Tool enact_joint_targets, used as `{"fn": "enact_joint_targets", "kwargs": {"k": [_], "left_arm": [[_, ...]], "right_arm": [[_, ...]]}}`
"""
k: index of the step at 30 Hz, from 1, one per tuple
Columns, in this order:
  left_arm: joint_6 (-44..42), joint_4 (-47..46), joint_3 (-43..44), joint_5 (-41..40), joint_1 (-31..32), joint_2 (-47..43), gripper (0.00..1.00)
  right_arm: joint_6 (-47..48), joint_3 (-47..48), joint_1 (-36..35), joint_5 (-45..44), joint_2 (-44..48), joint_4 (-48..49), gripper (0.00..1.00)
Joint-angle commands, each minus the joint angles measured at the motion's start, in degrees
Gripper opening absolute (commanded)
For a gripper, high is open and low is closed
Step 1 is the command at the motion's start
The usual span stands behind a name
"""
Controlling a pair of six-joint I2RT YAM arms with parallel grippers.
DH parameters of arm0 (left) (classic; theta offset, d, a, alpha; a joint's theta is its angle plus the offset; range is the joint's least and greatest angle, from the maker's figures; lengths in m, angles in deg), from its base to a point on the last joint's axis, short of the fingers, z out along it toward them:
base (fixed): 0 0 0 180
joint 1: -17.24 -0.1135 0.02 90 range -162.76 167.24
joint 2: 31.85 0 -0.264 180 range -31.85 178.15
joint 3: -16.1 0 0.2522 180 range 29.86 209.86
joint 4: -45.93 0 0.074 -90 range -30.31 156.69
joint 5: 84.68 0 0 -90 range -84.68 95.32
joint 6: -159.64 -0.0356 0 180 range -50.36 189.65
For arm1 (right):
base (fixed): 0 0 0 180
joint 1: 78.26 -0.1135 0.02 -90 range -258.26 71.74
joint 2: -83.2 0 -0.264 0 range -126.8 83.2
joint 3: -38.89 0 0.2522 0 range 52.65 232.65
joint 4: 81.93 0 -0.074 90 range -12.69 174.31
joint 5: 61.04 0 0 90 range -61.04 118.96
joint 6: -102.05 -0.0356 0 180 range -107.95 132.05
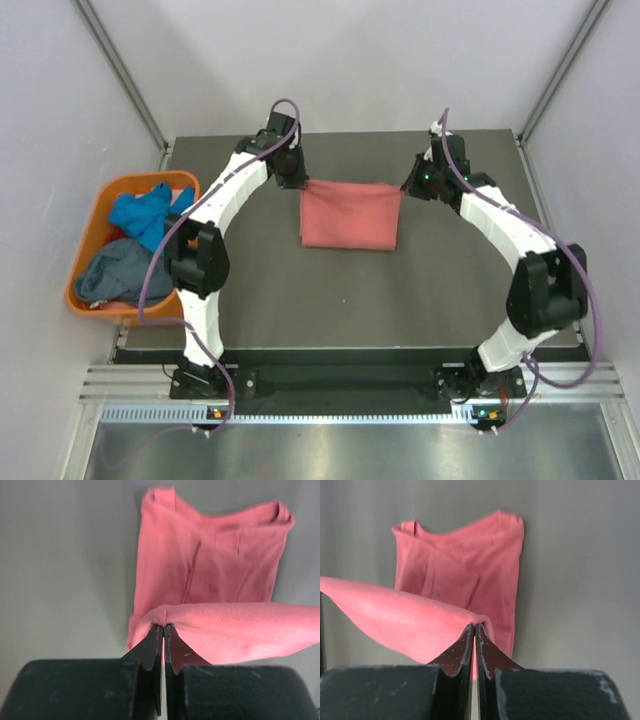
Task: Fold and stack the t-shirts
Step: Fold the tshirt
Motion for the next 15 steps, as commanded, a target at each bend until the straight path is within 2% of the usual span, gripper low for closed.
{"fn": "enact_joint_targets", "kwargs": {"k": [1,4,8,11,15], "left_arm": [[-3.9,-5.0,5.0,6.8,-2.2,4.7,0.0],[-4.3,-10.7,6.1,7.7,-4.0,8.1,0.0],[-2.7,-20.1,6.5,13.9,-6.9,12.8,0.0],[-4.8,-28.4,6.1,16.2,-7.4,15.4,0.0],[-5.1,-34.0,6.8,19.9,-7.5,18.4,0.0]], "right_arm": [[2.5,7.1,2.1,2.5,-6.0,4.3,0.0],[2.5,11.9,2.8,4.6,-12.8,5.7,0.0],[2.0,16.0,3.5,6.4,-19.8,9.5,0.0],[2.0,17.1,3.6,4.4,-22.1,11.6,0.0],[2.2,19.0,4.0,3.6,-24.4,12.9,0.0]]}}
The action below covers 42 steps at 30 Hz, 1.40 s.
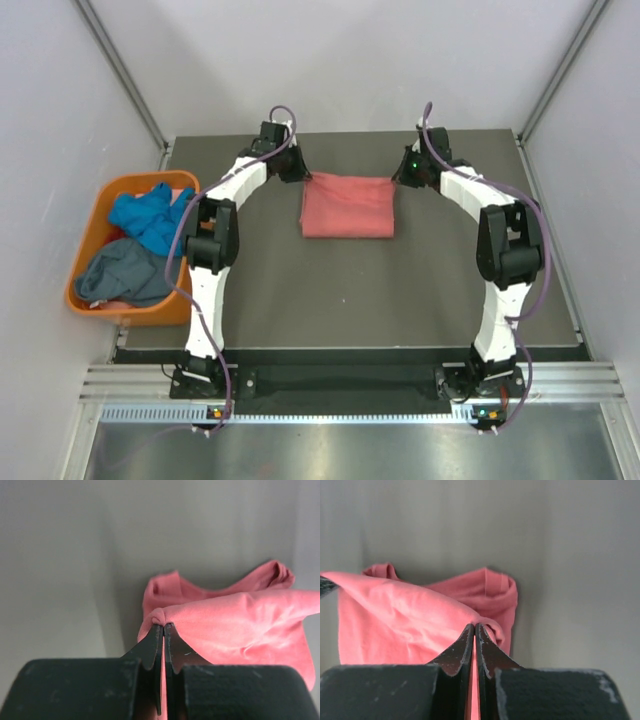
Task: Fold and stack the t-shirts
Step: Fold the tshirt
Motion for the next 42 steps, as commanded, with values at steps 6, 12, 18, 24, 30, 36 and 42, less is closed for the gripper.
{"fn": "enact_joint_targets", "kwargs": {"k": [6,12,18,24,30,36,42], "left_arm": [[-0.2,-17.4,3.8,1.8,-0.2,4.1,0.0],[0.3,-15.1,9.7,-1.5,-0.7,9.7,0.0],[-0.7,-15.6,9.9,-2.5,-1.0,10.0,0.08],[-3.2,-10.4,10.7,-3.8,-1.2,7.2,0.38],[-5.5,-2.0,6.7,-1.0,-1.0,-1.4,0.33],[0.1,-6.3,-9.5,12.5,0.7,-11.3,0.31],[3.8,-6.3,-20.6,15.8,1.2,-10.5,0.29]], "right_arm": [[1.3,7.3,1.7,-1.5,-4.6,6.9,0.0],[1.2,13.2,2.5,-2.1,-10.1,6.5,0.01],[2.9,20.2,3.7,-0.4,-15.8,4.1,0.07],[2.6,19.6,4.9,0.0,-12.8,0.0,0.29],[2.9,15.3,4.4,4.6,-3.4,-8.6,0.32],[-1.0,-1.5,0.9,18.8,6.3,-1.3,0.17],[-4.1,-9.5,-0.4,25.2,2.7,5.2,0.13]]}}
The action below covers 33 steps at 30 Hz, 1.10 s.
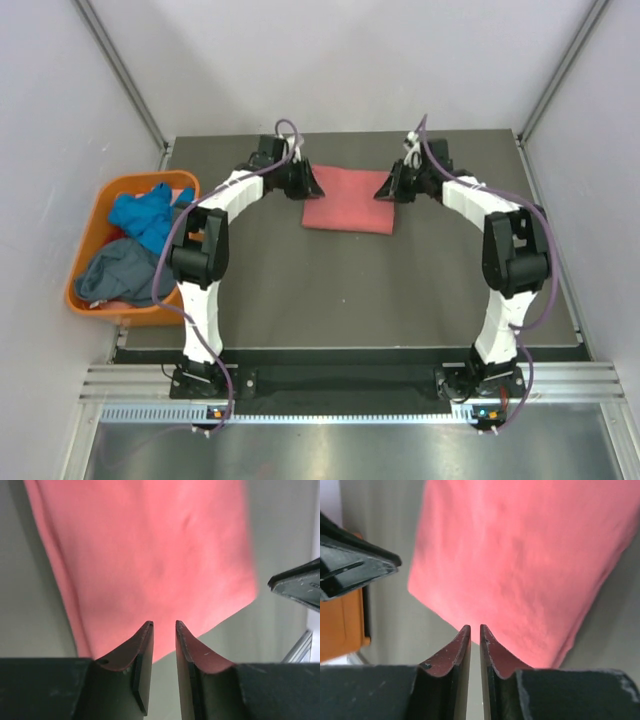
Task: Fold and stack the t-shirts
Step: Fold the tshirt
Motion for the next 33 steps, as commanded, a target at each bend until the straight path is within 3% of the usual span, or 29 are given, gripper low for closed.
{"fn": "enact_joint_targets", "kwargs": {"k": [1,4,7,14,21,26,33], "left_arm": [[2.4,1.0,-7.7,1.5,0.4,1.3,0.29],[0.7,2.8,-10.2,-5.5,0.4,1.6,0.28],[-0.6,7.6,-7.1,-10.9,0.4,2.0,0.28],[-0.2,12.0,8.4,-9.2,0.4,4.7,0.28],[-0.1,2.0,20.5,-4.1,0.4,16.2,0.28],[-2.3,-2.5,27.1,-7.5,-0.3,22.9,0.3],[1.6,-5.1,31.6,-9.6,-4.6,29.2,0.31]], "right_arm": [[-1.1,-3.6,-0.5,5.9,-5.1,4.3,0.13],[2.1,-4.4,0.1,3.8,-8.2,3.2,0.13],[4.3,-3.2,0.3,0.1,-8.9,0.4,0.13],[2.7,-2.5,-0.5,3.2,-2.9,1.7,0.16],[3.6,5.7,0.3,4.5,-9.6,7.4,0.17],[5.0,16.7,1.4,4.2,-19.3,7.6,0.18],[-1.2,20.5,6.0,1.7,-26.5,13.9,0.19]]}}
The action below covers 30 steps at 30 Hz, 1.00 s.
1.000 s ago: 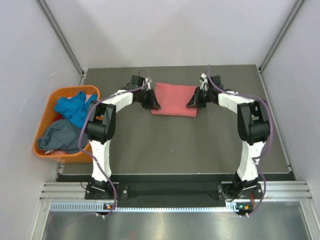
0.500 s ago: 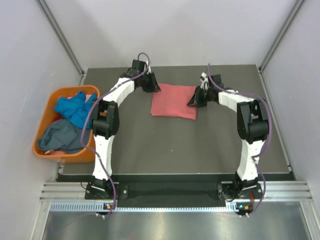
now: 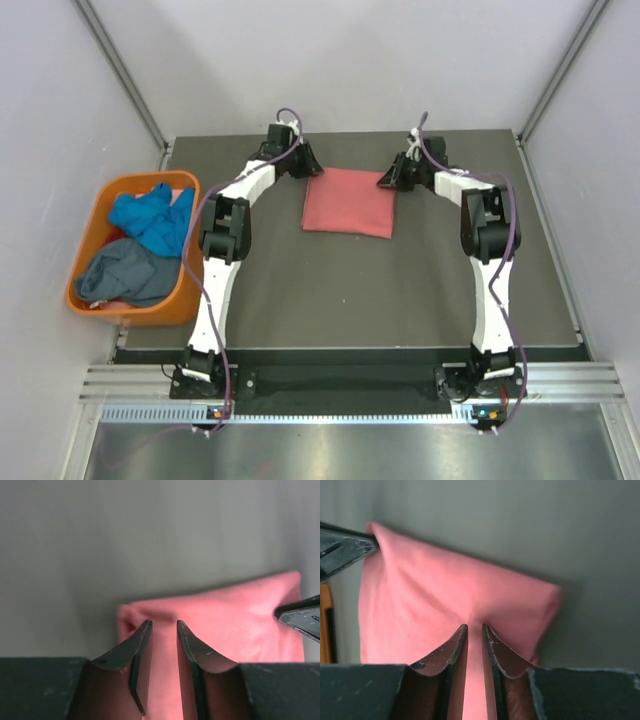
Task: Fold and stack the t-shirts
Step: Fold the tshirt
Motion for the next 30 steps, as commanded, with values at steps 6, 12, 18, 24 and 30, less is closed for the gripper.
{"fn": "enact_joint_targets", "kwargs": {"k": [6,12,18,24,30], "left_arm": [[5.6,-4.7,1.4,-0.5,-5.9,-0.3,0.33],[4.3,2.9,-3.6,2.2,-6.4,-8.9,0.32],[5.6,-2.5,-26.0,7.6,-4.1,-25.1,0.29],[4.0,-4.2,-39.4,6.8,2.5,-32.1,0.3],[2.1,-1.7,-47.0,2.6,4.3,-31.1,0.29]], "right_arm": [[-3.0,11.4,2.9,-1.5,-5.7,1.2,0.2],[-2.4,9.1,2.8,-0.9,3.5,-2.0,0.28],[-3.1,-9.5,0.2,0.4,19.2,2.6,0.28],[-4.3,-25.2,-2.8,1.4,24.7,7.9,0.28],[-2.2,-32.3,-2.9,-0.1,22.0,8.8,0.27]]}}
